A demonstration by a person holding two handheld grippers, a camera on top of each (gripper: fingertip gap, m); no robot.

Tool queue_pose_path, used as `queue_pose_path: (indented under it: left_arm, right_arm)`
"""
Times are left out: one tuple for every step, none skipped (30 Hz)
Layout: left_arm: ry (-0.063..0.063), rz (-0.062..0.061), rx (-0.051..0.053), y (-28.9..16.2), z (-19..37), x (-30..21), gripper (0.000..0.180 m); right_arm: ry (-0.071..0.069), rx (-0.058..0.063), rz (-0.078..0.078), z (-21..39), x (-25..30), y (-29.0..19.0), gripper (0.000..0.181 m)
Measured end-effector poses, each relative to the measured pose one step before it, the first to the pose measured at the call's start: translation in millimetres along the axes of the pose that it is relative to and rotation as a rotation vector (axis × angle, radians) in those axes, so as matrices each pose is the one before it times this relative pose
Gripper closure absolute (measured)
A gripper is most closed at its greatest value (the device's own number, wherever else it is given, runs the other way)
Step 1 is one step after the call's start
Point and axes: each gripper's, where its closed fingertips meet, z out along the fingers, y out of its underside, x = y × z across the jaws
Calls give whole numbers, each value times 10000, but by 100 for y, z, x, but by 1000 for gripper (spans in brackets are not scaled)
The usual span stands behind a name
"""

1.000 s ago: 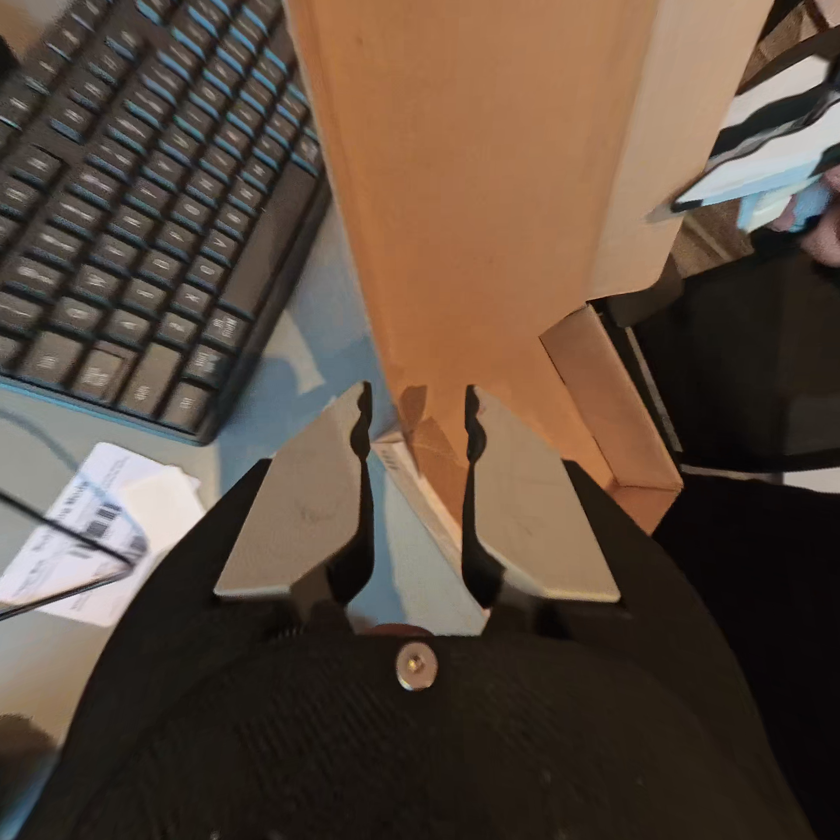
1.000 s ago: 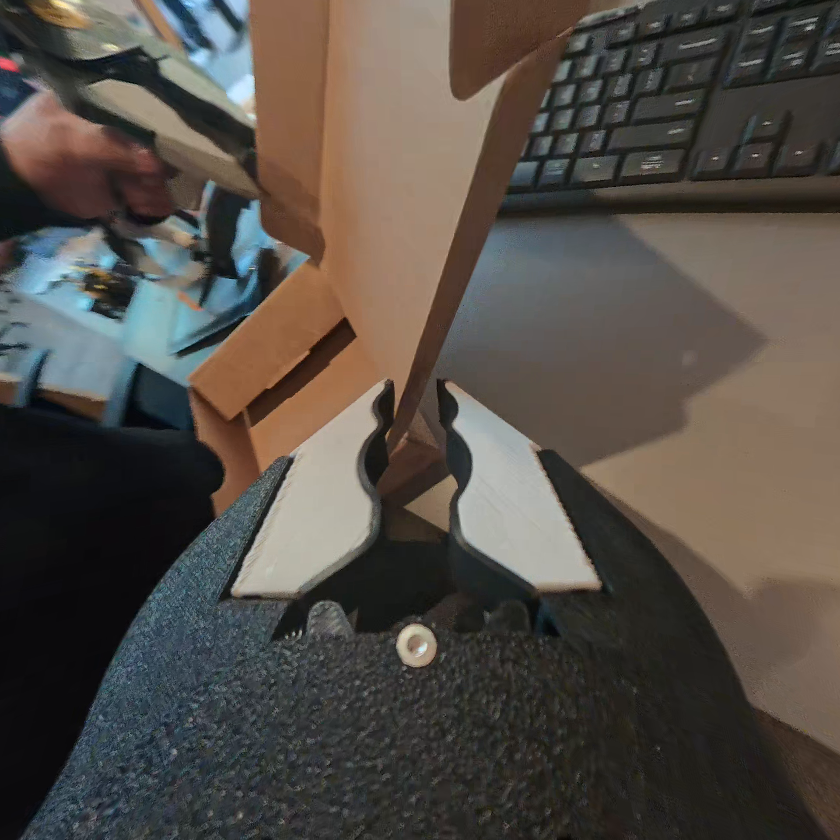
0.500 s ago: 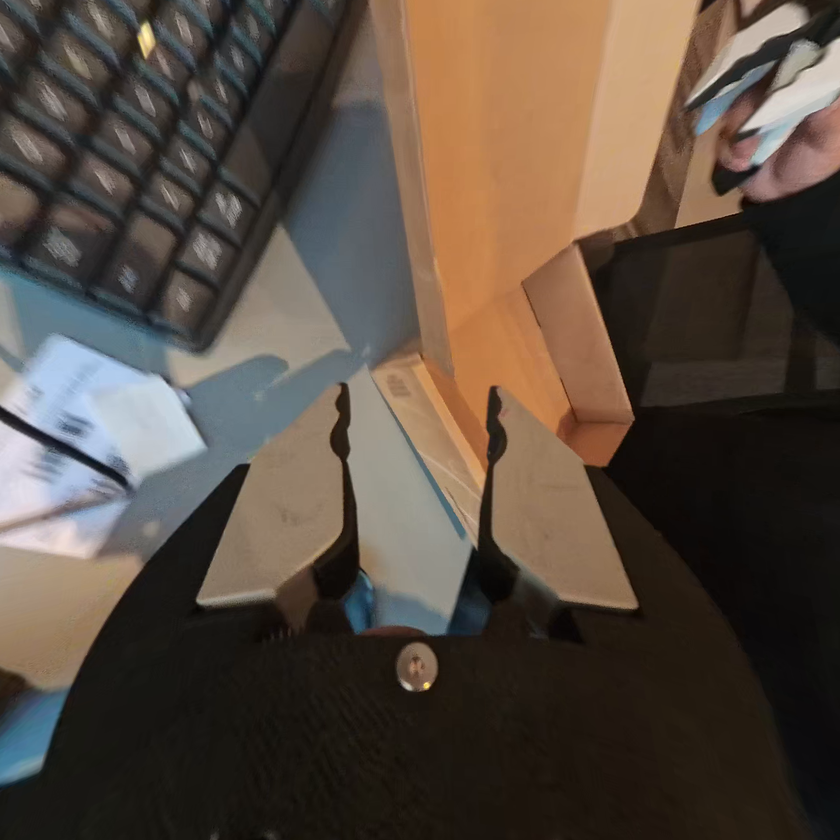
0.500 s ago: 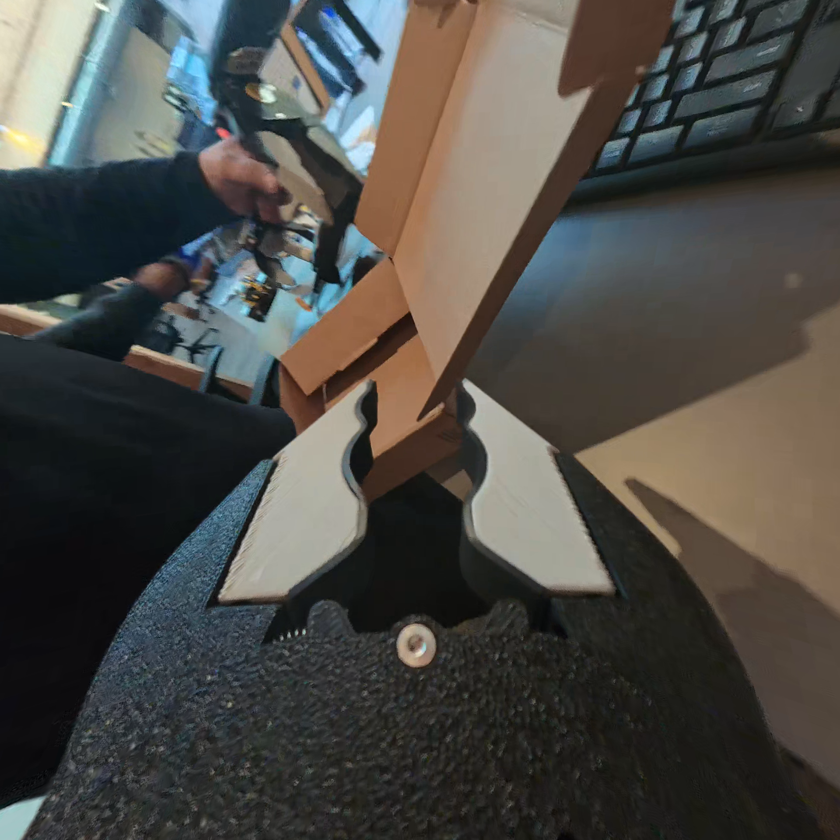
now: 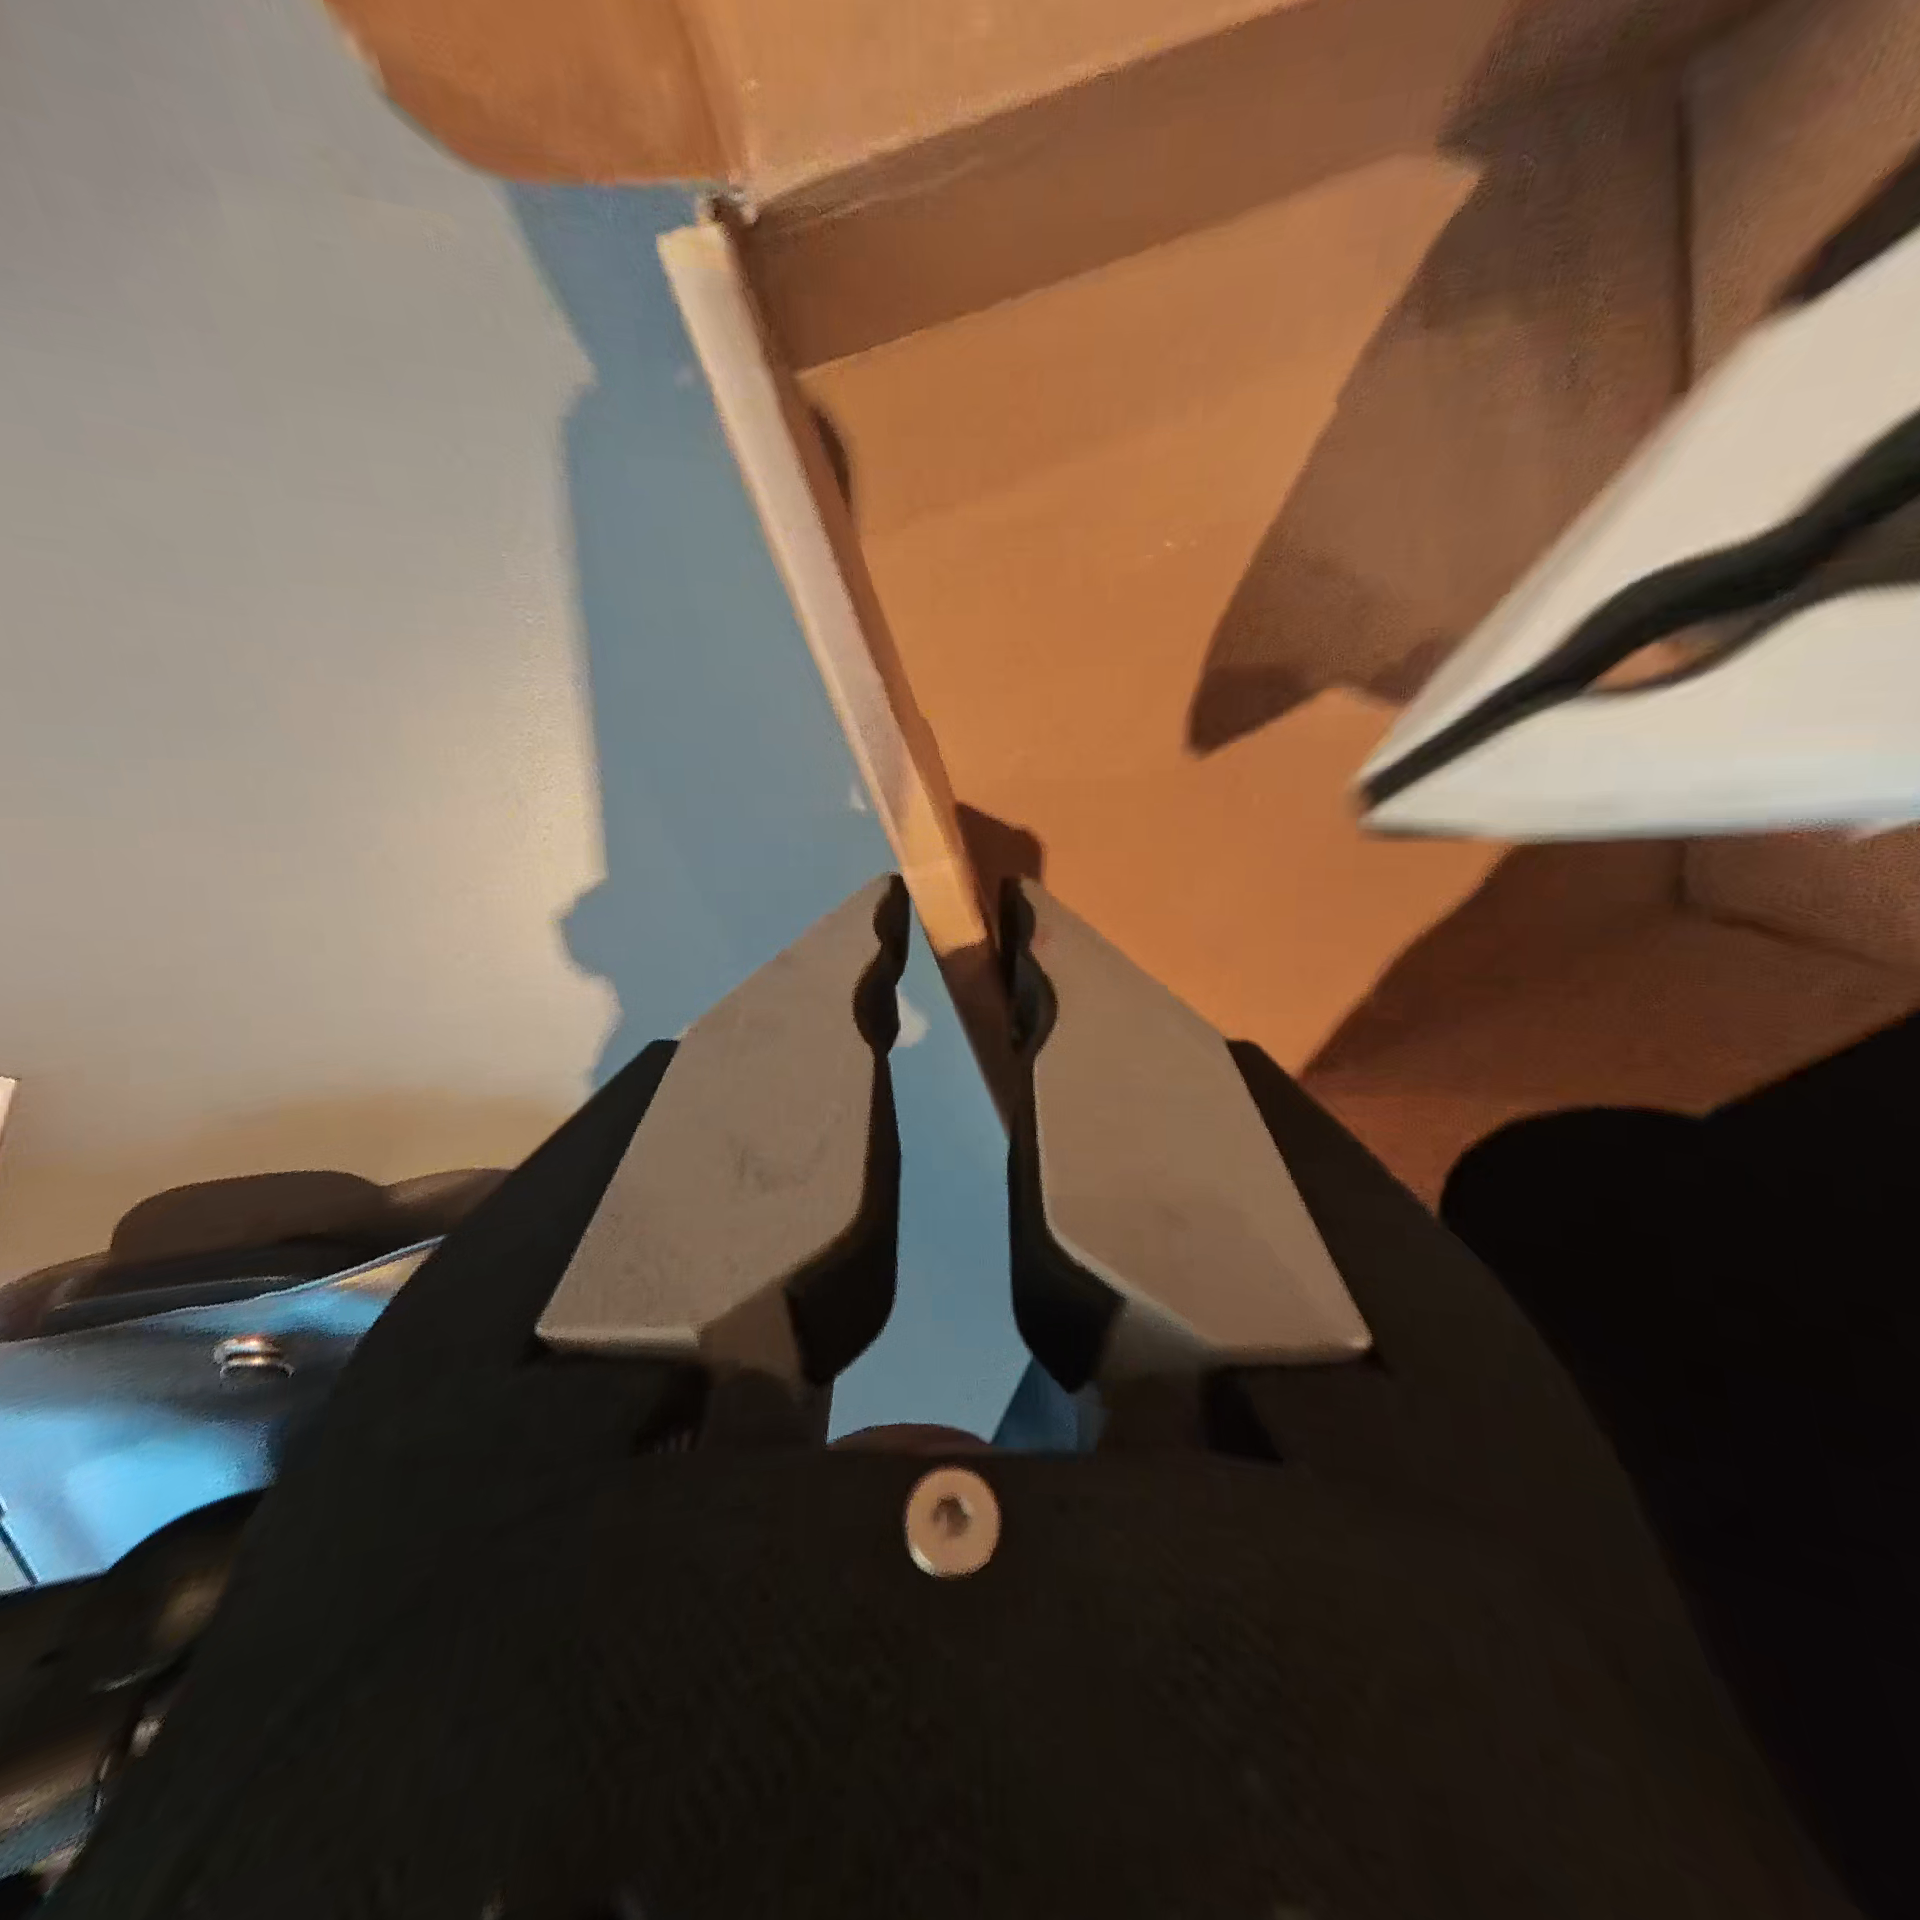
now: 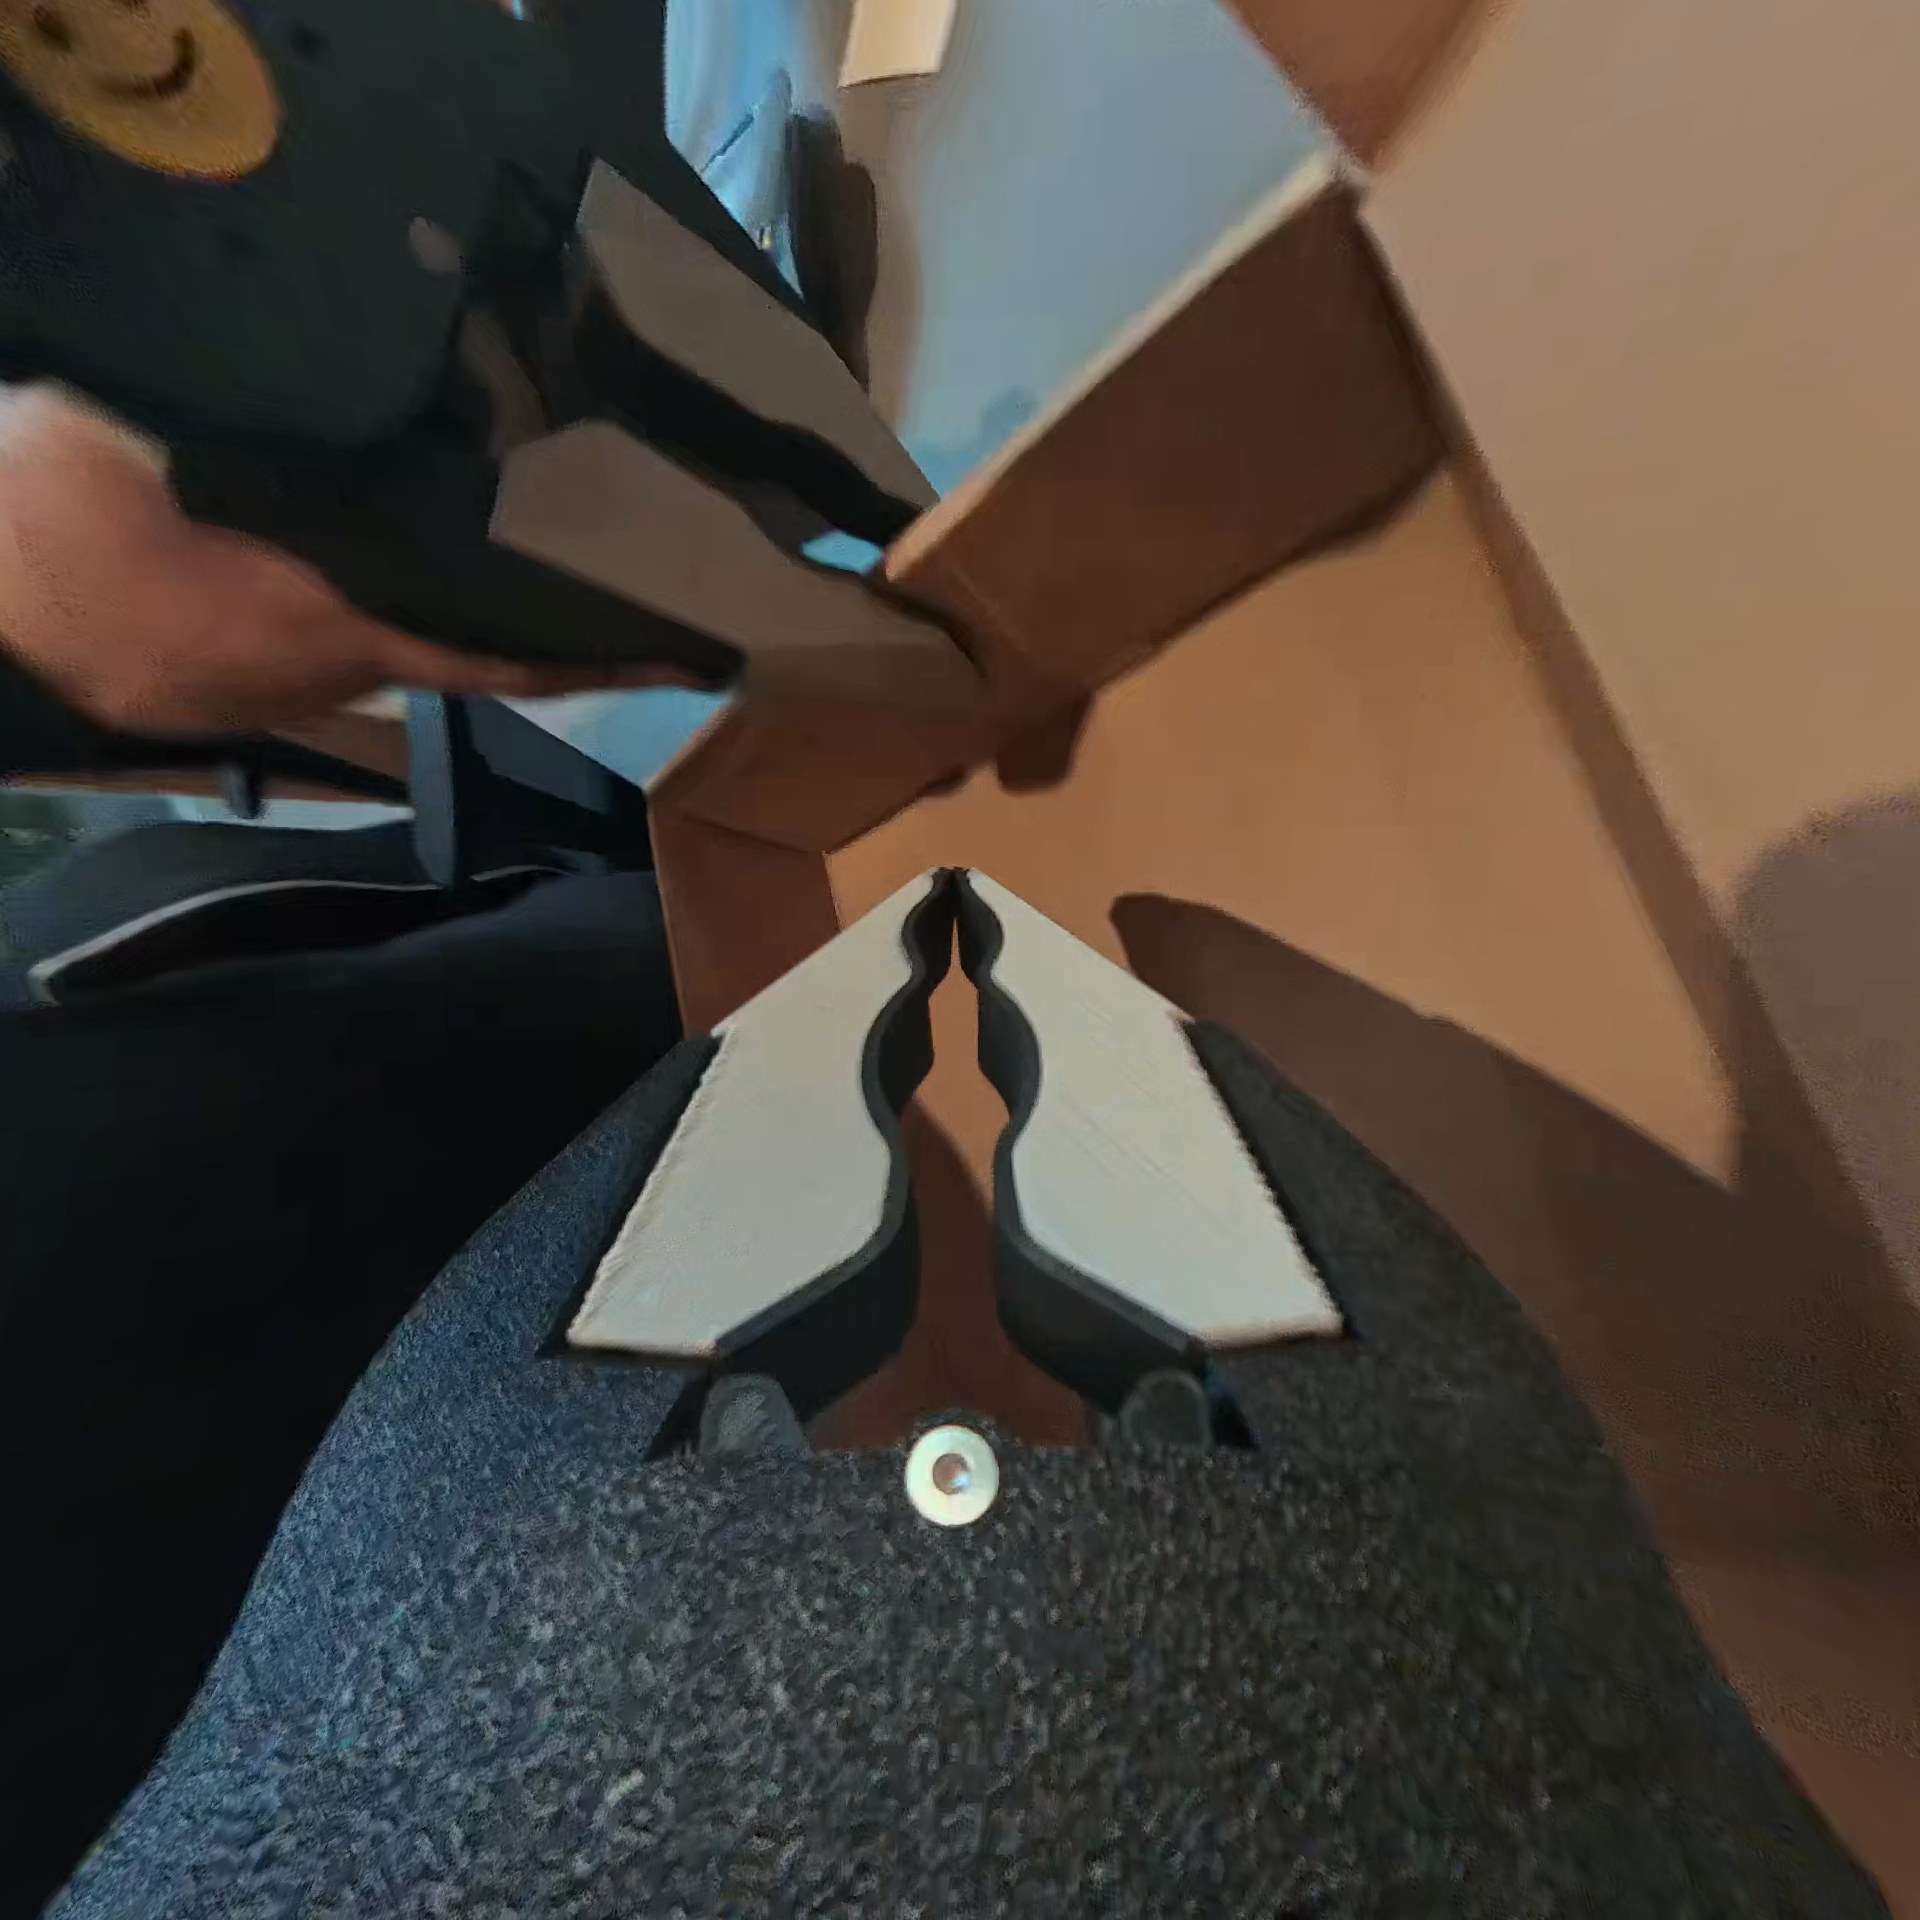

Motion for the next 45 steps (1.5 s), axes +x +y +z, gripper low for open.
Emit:
queue_pose_path:
  left_arm:
    - [-120,103,163,-79,50,80,166]
    - [-128,79,102,-66,12,53,166]
    - [-48,-24,71,-32,-34,95,166]
    - [76,-115,141,10,-33,159,166]
    - [157,-135,221,11,-34,186,165]
    - [305,-73,353,-69,-59,312,163]
    - [261,-124,222,131,3,218,163]
    - [125,-131,41,237,-13,34,162]
    - [82,1,42,103,4,30,162]
    - [-23,122,-22,77,-14,-23,162]
    - [-95,221,-96,90,31,-35,162]
    - [-124,222,-109,93,-40,102,162]
    - [-99,238,-66,92,67,196,162]
    - [-360,452,-193,229,-6,53,162]
    - [-473,601,-283,245,-79,-232,162]
    - [-119,178,-33,33,-54,-247,162]
    - [150,-308,224,-54,-83,-322,162]
    - [137,-440,296,-144,-101,-415,162]
    - [-63,-168,104,-104,-86,-439,162]
    - [-161,-35,-20,-47,-41,-283,162]
    - [-178,42,-72,-30,-17,-232,162]
    - [-128,43,-43,-27,-8,-173,161]
    - [20,5,1,40,-18,-116,162]
    - [101,-59,52,52,-40,-87,162]
    - [157,-51,-14,91,7,105,163]
    - [23,252,-24,95,23,330,164]
    - [-104,505,-13,13,20,243,163]
    - [-68,401,-98,-5,29,23,163]
    - [-8,75,-3,-110,-8,-217,163]
    - [57,-115,115,-121,-30,-270,163]
    - [-10,-46,85,-3,-39,-140,163]
    - [-111,-11,80,26,-21,-103,164]
    - [-133,-13,106,-137,14,-58,164]
    - [-205,-31,-42,-91,7,-145,164]
    - [-134,-55,-42,-90,3,-224,164]
    - [21,-106,-14,-27,-32,-151,163]
    - [61,-50,39,16,-47,-53,163]
    - [34,-42,72,19,-19,-57,163]
    - [57,-135,82,-19,24,-52,163]
    - [29,-206,87,-7,2,-100,164]
    - [-57,-85,73,-11,-35,-105,164]
    - [-138,23,71,-21,-34,-93,165]
    - [-104,46,-3,39,-38,-97,165]
    - [1,17,2,10,-39,-67,165]
    - [83,-7,29,51,-32,-88,165]
  right_arm:
    - [-270,32,332,1342,-354,-293,181]
    - [170,10,393,1013,518,-213,181]
    - [396,24,268,798,867,-253,181]
    - [362,6,284,677,930,-154,181]
    - [166,18,522,778,672,-69,181]
    - [-233,101,521,529,145,-158,181]
    - [-330,22,258,482,-160,4,181]
    - [-110,-6,29,384,9,145,181]
    - [-62,71,-94,189,-87,77,181]
    - [-3,107,-83,16,-8,6,181]
    - [-39,88,59,18,-23,17,181]
    - [-129,123,273,110,-87,-1,181]
    - [-277,120,445,292,-274,-8,181]
    - [-381,173,535,312,-279,-156,181]
    - [-593,117,533,332,-271,-158,181]
    - [-283,111,94,167,-84,-218,181]
    - [-294,239,308,212,-108,-370,181]
    - [-172,318,140,280,-121,-420,181]
    - [-13,197,-377,259,-86,-344,181]
    - [168,-52,-504,152,-55,-180,181]
    - [200,-105,-444,127,-36,-123,181]
    - [255,-149,-334,60,-20,-79,181]
    - [544,-258,-482,-20,30,30,181]
    - [824,-334,-767,-120,121,137,181]
    - [764,-431,-649,-213,135,280,181]
    - [382,-385,-389,-140,87,218,181]
    - [20,-178,-8,23,73,52,181]
    - [-99,43,148,60,104,-104,181]
    - [-20,292,112,76,139,-231,181]
    - [-185,437,627,99,27,-211,181]
    - [-885,404,1786,105,-118,-86,181]
    - [-1475,404,1949,-88,438,-195,181]
    - [2,-112,340,-215,510,399,181]
    - [-235,185,500,427,-705,-625,181]
    - [143,47,-53,98,-126,-105,181]
    - [354,29,-619,39,-84,-24,181]
    - [524,1,-1172,0,-20,-9,181]
    - [659,22,-1503,-28,-6,-22,181]
    - [625,14,-1354,-64,19,-32,181]
    - [393,-38,-950,-129,8,-13,181]
    - [200,-51,-634,-330,9,5,181]
    - [-298,183,-481,-623,-604,-340,181]
    - [-325,314,-269,-678,-612,-630,181]
    - [-329,134,-243,-537,-624,-400,181]
    - [108,-53,-423,-449,-101,-79,175]
